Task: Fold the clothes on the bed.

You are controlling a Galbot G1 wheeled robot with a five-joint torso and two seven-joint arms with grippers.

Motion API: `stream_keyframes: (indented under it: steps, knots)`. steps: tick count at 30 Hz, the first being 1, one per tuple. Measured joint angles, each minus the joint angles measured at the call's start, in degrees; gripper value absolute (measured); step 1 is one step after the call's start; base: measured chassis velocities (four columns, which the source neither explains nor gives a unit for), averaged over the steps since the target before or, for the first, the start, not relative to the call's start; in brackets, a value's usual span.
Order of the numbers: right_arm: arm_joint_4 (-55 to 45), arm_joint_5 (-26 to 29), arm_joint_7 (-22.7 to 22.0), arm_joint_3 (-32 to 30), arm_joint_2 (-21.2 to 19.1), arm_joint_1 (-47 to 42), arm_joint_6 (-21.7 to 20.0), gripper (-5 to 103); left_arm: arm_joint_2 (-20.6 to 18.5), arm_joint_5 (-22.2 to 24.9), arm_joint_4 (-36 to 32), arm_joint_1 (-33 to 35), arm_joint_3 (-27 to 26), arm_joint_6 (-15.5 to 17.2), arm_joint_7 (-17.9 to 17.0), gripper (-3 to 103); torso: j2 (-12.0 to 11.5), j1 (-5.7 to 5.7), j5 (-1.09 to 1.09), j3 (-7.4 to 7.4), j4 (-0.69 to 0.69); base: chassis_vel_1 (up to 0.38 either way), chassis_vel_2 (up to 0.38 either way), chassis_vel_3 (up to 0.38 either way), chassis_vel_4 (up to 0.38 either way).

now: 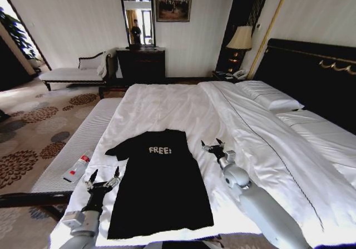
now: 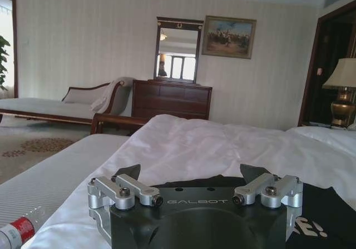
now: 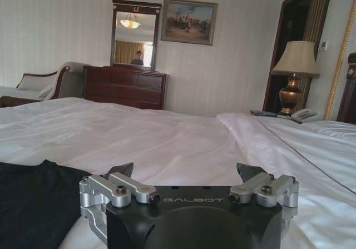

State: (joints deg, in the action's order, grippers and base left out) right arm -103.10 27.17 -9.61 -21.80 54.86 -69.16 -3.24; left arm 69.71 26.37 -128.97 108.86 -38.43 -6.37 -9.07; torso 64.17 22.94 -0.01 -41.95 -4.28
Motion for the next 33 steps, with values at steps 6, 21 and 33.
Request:
stream_keyframes:
  steps: [6,21,33]
  knots:
    - [-7.26,-2.64,0.8,-8.99,3.21,-10.98,1.51,100,-0.39,-1.22,0.41,0.62,0.56,-1.09,1.02,100,0.0,0.0,0.02,0.0,0.03,0.0,0.0,0.0,0.0]
    - [-20.55,-18.18,7.65,-18.8,20.43,-32.67,12.31,100,-2.22,-2.76,2.67,0.19,-1.12,-1.81,0.68,100,0.01,-0.01,-0.01,0.0,0.02,0.0,0.0,0.0,0.0]
    - [-20.29,-19.78,7.97,-17.11,23.1,-32.87,13.13,100,-4.26,5.15,8.19,-7.74,-3.37,5.91,-0.7,100,0.0,0.01,0.0,-0.01,0.06,0.0,0.0,0.0,0.0]
